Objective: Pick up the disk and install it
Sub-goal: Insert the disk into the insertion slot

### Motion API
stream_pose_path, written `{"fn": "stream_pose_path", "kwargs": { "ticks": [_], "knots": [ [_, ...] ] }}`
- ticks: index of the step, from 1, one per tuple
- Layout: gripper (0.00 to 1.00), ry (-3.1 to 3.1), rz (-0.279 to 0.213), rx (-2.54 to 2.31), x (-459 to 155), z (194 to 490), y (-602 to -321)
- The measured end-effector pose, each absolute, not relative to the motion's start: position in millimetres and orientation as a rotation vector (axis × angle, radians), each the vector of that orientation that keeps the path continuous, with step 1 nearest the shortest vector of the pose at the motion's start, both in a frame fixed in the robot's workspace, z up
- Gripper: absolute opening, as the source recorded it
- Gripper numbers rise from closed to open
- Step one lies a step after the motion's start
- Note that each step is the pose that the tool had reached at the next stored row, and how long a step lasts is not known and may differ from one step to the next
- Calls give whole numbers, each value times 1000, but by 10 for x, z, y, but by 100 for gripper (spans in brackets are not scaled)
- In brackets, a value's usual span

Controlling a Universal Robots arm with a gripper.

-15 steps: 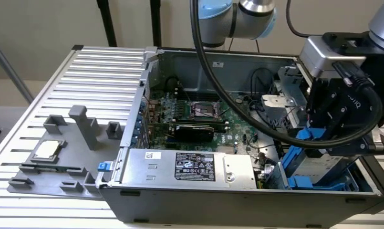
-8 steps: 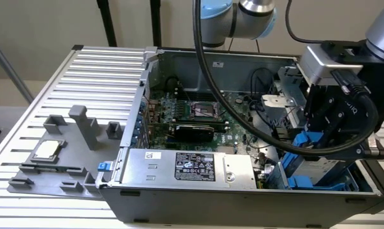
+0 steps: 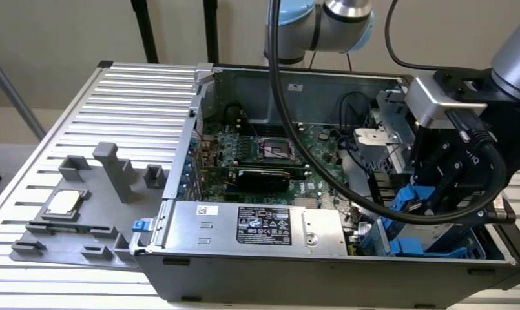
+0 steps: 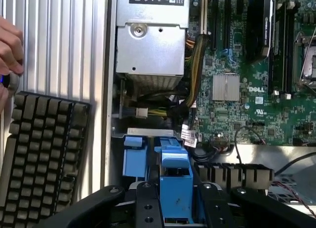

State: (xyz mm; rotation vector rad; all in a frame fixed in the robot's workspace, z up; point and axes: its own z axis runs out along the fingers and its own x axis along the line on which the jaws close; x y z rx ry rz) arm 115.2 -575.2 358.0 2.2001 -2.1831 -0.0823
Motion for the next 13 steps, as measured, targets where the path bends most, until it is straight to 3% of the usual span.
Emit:
{"fn": "stream_pose_path", "kwargs": {
  "ticks": [10,11,13],
  "knots": [
    [0,-2181,-87,2199,1152,3469,-5757],
    [100,-2181,-86,2198,1151,3467,-5757],
    [100,-2181,-86,2198,1152,3464,-5757]
  ]
}}
